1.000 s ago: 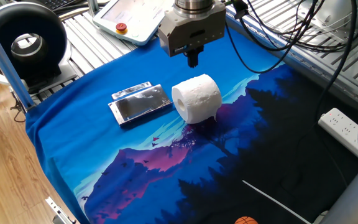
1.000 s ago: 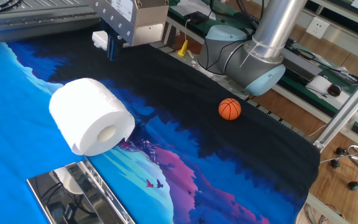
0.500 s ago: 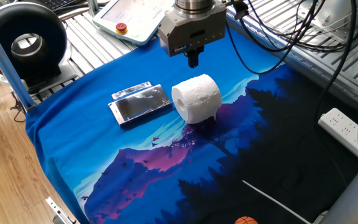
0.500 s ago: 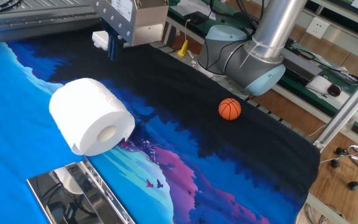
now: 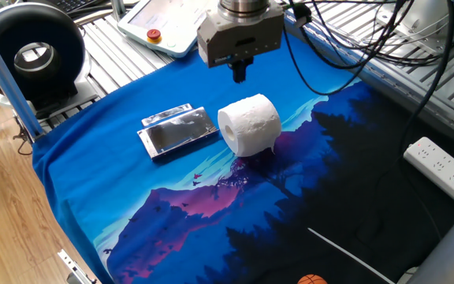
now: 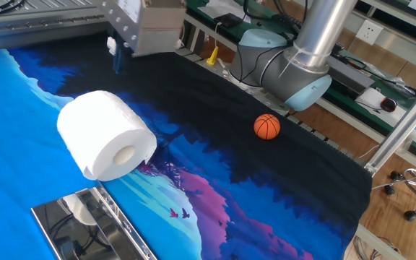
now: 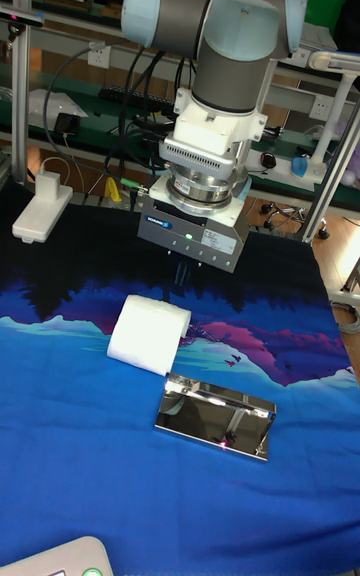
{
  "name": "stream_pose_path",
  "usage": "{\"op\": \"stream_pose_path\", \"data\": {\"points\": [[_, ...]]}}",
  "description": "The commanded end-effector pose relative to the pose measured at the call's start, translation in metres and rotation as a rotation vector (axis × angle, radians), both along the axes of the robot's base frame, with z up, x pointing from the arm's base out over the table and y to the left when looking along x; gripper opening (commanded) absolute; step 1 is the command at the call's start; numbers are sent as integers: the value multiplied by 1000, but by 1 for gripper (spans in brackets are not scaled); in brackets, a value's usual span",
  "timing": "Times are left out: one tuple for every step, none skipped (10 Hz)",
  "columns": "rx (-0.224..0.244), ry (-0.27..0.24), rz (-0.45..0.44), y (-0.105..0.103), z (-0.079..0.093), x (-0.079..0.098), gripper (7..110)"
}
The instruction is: Put the toilet paper on its holder
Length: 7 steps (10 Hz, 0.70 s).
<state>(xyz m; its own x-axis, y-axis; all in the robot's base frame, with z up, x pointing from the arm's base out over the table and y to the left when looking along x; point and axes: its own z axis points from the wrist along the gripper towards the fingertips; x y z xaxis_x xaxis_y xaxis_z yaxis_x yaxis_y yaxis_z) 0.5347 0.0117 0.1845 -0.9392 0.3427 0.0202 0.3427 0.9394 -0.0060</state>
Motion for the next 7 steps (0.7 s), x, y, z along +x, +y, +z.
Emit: {"op": "stream_pose_path", "data": {"points": [[20,-25,-56,5,1,5,7],[15,-7,-56,4,1,1,7],[20,-3,-55,5,1,0,7],[20,4,-45,5,1,-2,7],[20,12,-42,5,1,-4,7],[20,13,-33,5,1,-4,7],[20,6,-27,5,1,-2,7]]}}
